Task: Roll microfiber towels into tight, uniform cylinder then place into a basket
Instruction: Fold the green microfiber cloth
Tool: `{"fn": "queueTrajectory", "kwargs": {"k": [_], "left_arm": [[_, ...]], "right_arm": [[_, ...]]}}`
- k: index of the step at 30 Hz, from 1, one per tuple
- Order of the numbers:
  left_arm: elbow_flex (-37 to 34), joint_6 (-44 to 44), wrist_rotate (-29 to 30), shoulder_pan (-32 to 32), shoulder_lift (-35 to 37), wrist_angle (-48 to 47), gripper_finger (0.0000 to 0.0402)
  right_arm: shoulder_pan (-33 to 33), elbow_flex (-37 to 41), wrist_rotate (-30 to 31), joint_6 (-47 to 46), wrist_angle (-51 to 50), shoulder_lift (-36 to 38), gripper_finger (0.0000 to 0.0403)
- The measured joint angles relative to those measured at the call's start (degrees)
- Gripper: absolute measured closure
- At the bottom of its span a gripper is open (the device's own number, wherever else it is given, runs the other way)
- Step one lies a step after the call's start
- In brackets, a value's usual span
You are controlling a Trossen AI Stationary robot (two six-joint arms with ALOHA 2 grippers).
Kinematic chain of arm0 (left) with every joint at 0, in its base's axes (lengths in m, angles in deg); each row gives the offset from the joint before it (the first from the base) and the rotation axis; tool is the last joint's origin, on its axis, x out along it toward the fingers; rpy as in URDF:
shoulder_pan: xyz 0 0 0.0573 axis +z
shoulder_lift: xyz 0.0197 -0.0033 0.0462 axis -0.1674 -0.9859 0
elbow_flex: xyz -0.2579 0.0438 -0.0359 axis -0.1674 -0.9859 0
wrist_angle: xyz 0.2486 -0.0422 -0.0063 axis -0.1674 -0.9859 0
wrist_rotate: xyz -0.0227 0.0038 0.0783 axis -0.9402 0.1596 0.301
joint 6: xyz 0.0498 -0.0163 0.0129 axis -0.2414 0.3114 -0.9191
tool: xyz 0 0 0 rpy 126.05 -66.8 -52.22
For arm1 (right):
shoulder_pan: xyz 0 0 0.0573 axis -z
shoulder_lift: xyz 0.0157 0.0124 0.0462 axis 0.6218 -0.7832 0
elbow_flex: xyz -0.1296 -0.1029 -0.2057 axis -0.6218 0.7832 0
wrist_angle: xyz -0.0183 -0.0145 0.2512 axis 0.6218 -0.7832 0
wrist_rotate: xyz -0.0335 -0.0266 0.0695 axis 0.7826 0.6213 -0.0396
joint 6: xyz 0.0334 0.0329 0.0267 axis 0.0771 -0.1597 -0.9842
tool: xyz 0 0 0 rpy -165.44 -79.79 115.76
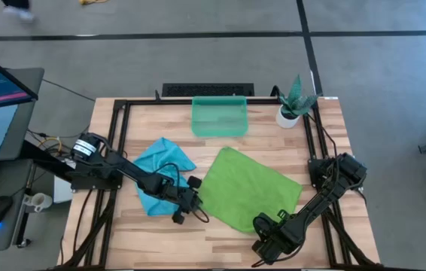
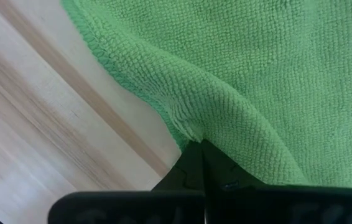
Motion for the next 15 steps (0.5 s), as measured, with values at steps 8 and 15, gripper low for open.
{"fn": "queueTrajectory", "kwargs": {"k": [8, 15], "left_arm": [[-0.01, 0.34, -0.94, 2.17, -0.13, -0.28, 0.0329], [-0.09, -2.01, -2.76, 1.93, -0.17, -0.55, 0.0395]], "right_arm": [[-0.11, 0.0, 0.0, 0.36, 0.4, 0.0, 0.0399], [-0.11, -0.02, -0.02, 2.04, 4.08, 0.0, 0.04]]}}
